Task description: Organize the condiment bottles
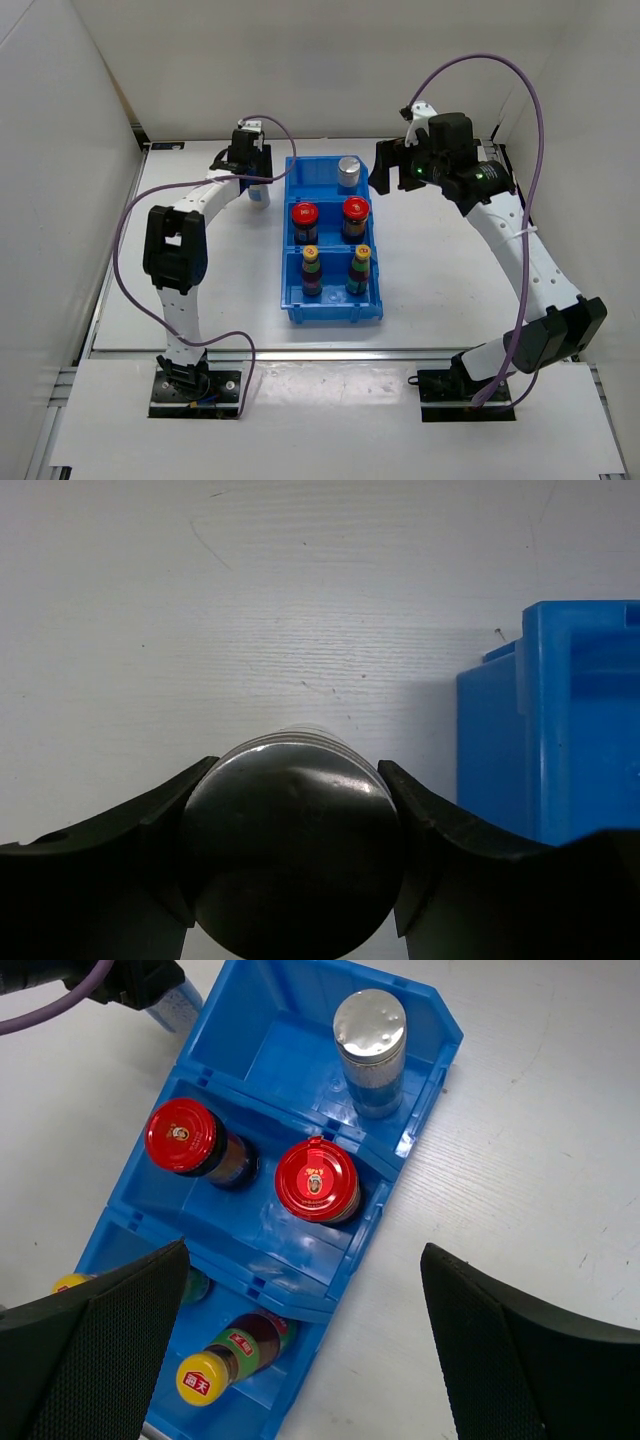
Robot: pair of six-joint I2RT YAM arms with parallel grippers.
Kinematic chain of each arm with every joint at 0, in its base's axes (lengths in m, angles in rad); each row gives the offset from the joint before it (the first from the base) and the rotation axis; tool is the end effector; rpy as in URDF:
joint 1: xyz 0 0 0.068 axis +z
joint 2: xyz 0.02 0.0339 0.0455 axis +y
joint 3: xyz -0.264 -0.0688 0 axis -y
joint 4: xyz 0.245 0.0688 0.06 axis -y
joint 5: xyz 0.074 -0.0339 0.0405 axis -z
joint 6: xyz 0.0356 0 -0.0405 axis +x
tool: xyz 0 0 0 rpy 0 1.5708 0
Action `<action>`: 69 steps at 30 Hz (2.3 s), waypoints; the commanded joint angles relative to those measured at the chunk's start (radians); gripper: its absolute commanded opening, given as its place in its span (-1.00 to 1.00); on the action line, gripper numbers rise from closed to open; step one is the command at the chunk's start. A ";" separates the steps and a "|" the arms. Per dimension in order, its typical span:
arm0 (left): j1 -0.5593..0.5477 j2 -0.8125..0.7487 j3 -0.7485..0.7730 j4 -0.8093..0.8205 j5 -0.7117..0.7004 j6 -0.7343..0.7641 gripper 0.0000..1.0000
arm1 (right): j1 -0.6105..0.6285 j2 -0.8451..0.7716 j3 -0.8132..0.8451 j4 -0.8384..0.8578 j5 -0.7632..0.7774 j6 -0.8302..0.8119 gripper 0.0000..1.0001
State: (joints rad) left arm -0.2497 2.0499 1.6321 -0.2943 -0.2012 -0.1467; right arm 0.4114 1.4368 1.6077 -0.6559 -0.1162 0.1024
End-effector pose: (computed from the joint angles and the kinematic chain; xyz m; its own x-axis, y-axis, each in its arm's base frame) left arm 0.4595 -0.1098 0.2321 -0.6403 0.0155 -0.7679 0.0020 0.9998 0.0185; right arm 0.2850 0.1288 0.4249 -0.4753 -0.0966 -0.8745 -0.4450 0.8839 0.1442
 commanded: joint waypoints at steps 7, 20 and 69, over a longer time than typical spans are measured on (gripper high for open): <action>-0.014 -0.158 0.169 -0.019 0.022 -0.008 -0.12 | -0.006 -0.088 -0.063 -0.017 0.013 0.002 0.99; -0.191 -0.154 0.261 0.041 0.144 0.056 -0.19 | -0.016 -0.182 -0.218 -0.039 0.056 0.039 0.99; -0.201 -1.066 -0.591 0.171 -0.095 0.186 1.00 | -0.043 -0.256 -0.264 -0.129 0.313 0.221 0.99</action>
State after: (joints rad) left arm -0.4564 1.0447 1.2255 -0.1940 -0.2649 -0.0055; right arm 0.3782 1.2243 1.3540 -0.7883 0.1616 0.2790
